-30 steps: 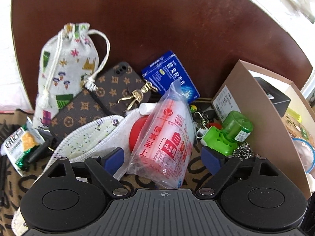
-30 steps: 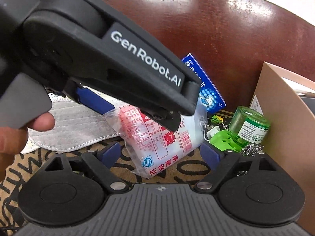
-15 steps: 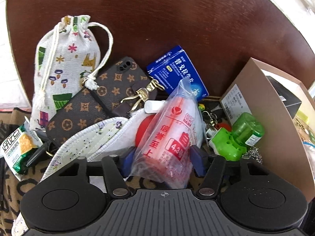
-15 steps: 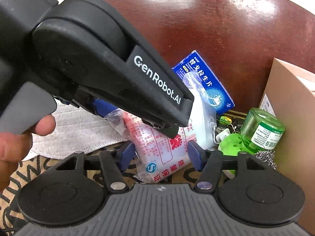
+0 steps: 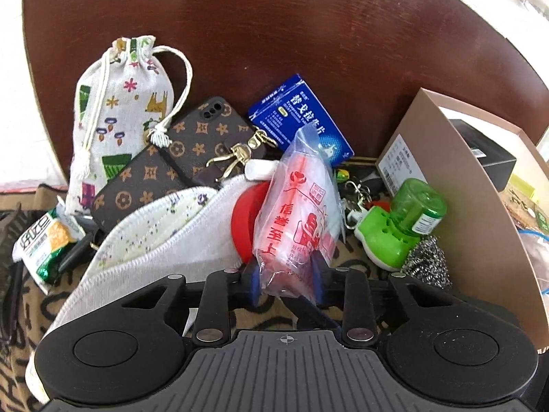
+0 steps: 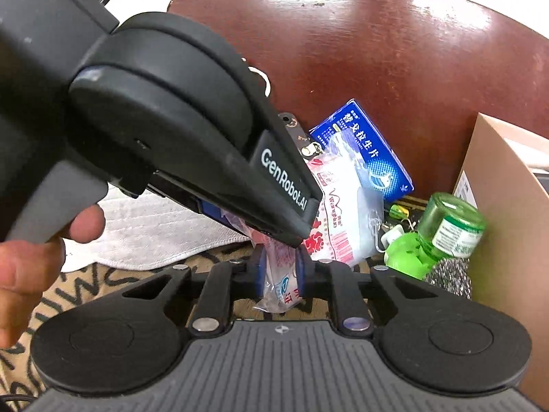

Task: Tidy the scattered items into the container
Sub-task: 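Grasp the zip-bag pack with the left gripper and lift it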

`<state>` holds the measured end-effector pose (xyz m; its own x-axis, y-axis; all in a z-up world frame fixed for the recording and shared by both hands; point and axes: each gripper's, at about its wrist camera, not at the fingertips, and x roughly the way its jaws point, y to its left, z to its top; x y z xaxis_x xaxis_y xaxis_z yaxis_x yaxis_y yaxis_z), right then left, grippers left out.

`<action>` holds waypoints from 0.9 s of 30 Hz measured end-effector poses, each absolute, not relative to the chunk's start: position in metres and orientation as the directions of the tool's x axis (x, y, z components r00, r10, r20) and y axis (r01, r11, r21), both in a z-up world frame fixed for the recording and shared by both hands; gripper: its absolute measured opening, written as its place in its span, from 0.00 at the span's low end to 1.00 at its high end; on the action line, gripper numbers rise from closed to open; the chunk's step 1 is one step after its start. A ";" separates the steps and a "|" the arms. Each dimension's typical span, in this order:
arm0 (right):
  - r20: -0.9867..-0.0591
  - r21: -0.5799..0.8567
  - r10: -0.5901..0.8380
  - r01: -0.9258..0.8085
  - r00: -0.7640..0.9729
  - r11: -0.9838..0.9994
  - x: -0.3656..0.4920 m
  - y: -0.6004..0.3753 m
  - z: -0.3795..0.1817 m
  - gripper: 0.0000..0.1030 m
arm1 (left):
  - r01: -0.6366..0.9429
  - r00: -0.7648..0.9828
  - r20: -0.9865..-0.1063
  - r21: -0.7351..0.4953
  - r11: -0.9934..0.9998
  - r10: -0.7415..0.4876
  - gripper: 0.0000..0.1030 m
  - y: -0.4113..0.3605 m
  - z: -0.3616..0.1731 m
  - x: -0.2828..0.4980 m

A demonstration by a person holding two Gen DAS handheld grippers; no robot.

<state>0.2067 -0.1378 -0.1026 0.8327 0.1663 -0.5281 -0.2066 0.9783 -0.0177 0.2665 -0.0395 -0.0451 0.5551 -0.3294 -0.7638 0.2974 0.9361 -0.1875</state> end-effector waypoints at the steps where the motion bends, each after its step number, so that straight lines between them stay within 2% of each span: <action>1: -0.529 -0.014 0.170 -0.209 0.831 0.978 0.204 -0.139 -0.102 0.15 | 0.299 0.557 -0.764 -0.182 0.937 -0.326 0.24 -0.040 -0.044 0.263; 9: -0.545 0.025 0.240 -0.270 0.803 0.963 0.150 -0.141 -0.092 0.10 | 0.291 0.570 -0.756 -0.181 0.940 -0.322 0.24 -0.025 -0.039 0.204; 15: -0.559 0.041 0.275 -0.305 0.782 0.952 0.087 -0.130 -0.087 0.10 | 0.266 0.581 -0.736 -0.231 0.936 -0.347 0.24 -0.007 -0.045 0.151; 23: -0.583 0.080 0.329 -0.351 0.743 0.933 0.051 -0.119 -0.059 0.09 | 0.244 0.560 -0.740 -0.282 0.928 -0.372 0.27 0.004 -0.046 0.090; 26: -0.597 0.076 0.356 -0.391 0.719 0.917 0.023 -0.119 -0.066 0.10 | 0.235 0.541 -0.751 -0.297 0.926 -0.378 0.46 0.006 -0.048 0.074; 27: -0.605 0.078 0.369 -0.408 0.706 0.910 0.020 -0.117 -0.068 0.10 | 0.231 0.536 -0.756 -0.297 0.927 -0.376 0.66 0.007 -0.050 0.072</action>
